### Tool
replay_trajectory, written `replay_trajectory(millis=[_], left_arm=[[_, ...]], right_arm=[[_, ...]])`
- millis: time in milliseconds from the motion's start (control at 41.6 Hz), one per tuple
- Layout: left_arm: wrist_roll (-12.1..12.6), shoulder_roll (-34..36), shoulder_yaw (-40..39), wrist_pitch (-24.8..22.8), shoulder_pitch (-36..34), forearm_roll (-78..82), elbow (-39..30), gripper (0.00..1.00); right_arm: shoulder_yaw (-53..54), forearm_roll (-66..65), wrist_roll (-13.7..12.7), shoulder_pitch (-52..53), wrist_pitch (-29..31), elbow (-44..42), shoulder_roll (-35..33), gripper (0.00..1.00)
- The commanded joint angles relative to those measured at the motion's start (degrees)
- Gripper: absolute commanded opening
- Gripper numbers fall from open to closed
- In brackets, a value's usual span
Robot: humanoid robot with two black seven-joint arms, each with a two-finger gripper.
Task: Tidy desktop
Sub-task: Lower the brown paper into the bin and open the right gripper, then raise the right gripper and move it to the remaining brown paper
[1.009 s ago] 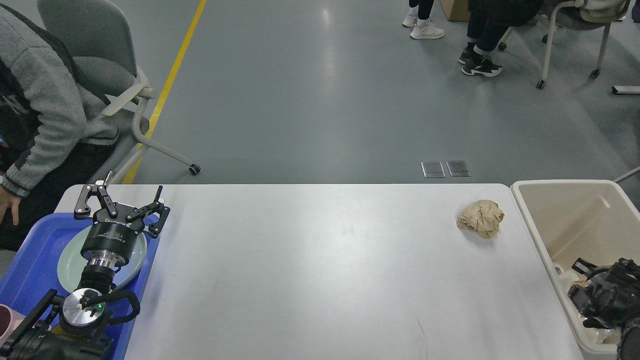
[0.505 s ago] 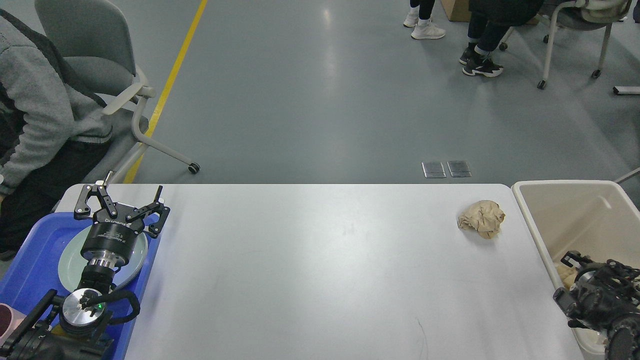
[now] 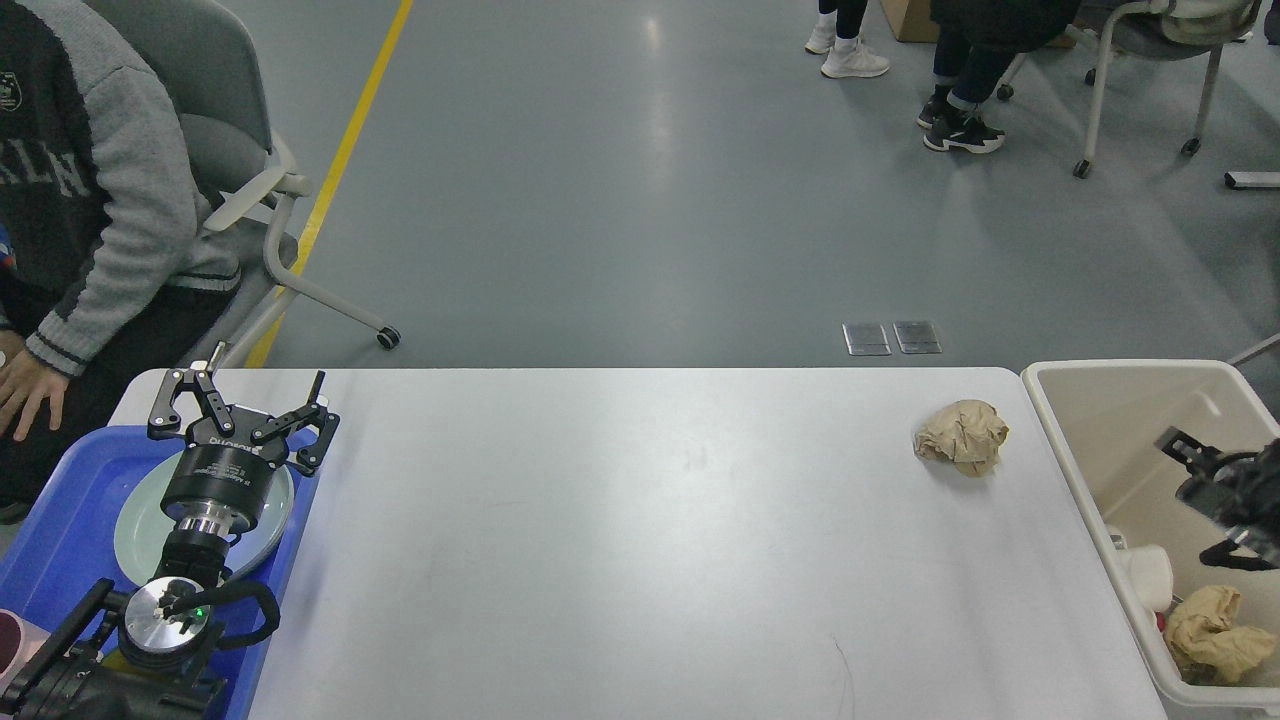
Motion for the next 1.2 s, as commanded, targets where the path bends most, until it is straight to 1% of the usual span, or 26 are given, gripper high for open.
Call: replay_trajectory(millis=[0, 96, 264, 288, 336, 505, 553, 577, 601, 697, 769, 841, 1178], left_arm=[[0.0, 0.0, 0.0, 0.0, 0.0, 0.0, 0.0, 0.96], [0.0, 0.0, 0.0, 0.0, 0.0, 0.0, 0.0, 0.96], [0.0, 0.0, 0.0, 0.0, 0.0, 0.0, 0.0, 0.96], [0.0, 0.0, 0.0, 0.0, 0.0, 0.0, 0.0, 0.96], [0.0, 0.0, 0.0, 0.0, 0.0, 0.0, 0.0, 0.96], [0.0, 0.0, 0.0, 0.0, 0.0, 0.0, 0.0, 0.96], [0.0, 0.0, 0.0, 0.0, 0.0, 0.0, 0.0, 0.96], [0.0, 0.0, 0.0, 0.0, 0.0, 0.0, 0.0, 0.96], [0.0, 0.0, 0.0, 0.1, 0.0, 0.0, 0.0, 0.96], [0.0, 0.0, 0.0, 0.1, 0.0, 0.0, 0.0, 0.96], [0.0, 0.0, 0.0, 0.1, 0.1, 0.0, 0.0, 0.96], [0.0, 0.0, 0.0, 0.1, 0.1, 0.0, 0.0, 0.96], [0.0, 0.0, 0.0, 0.1, 0.0, 0.0, 0.0, 0.96]], right_arm=[[-1.7, -5.7, 0.1, 13.3, 9.6, 9.3, -1.8, 1.00], [-3.1, -7.4, 0.1, 21.7, 15.0, 15.5, -2.2, 1.00], [-5.1, -7.4, -0.7, 35.8, 21.8, 27.0, -1.4, 1.00], [-6.5, -7.4, -0.7, 40.2, 24.3, 30.1, -0.3, 1.00], [-7.7, -7.3, -0.7, 44.6, 27.4, 32.5, 1.4, 1.00], [-9.5, -7.0, -0.7, 57.1, 42.6, 35.5, 8.3, 1.00], [-9.1, -6.8, -0.7, 59.9, 46.8, 36.4, 9.1, 1.00], [-9.0, -6.6, -0.7, 63.3, 49.7, 38.5, 9.4, 1.00], [-8.9, -6.4, -0.6, 65.3, 50.6, 39.7, 9.5, 1.00], [-9.0, -5.9, -0.7, 73.3, 52.3, 45.3, 10.5, 1.00], [-9.0, -5.5, -0.7, 82.6, 52.1, 55.7, 11.3, 1.00], [-8.3, -5.5, -0.7, 85.3, 52.1, 59.8, 11.2, 1.00], [-8.3, -5.6, -0.6, 82.5, 50.5, 60.3, 10.0, 1.00]])
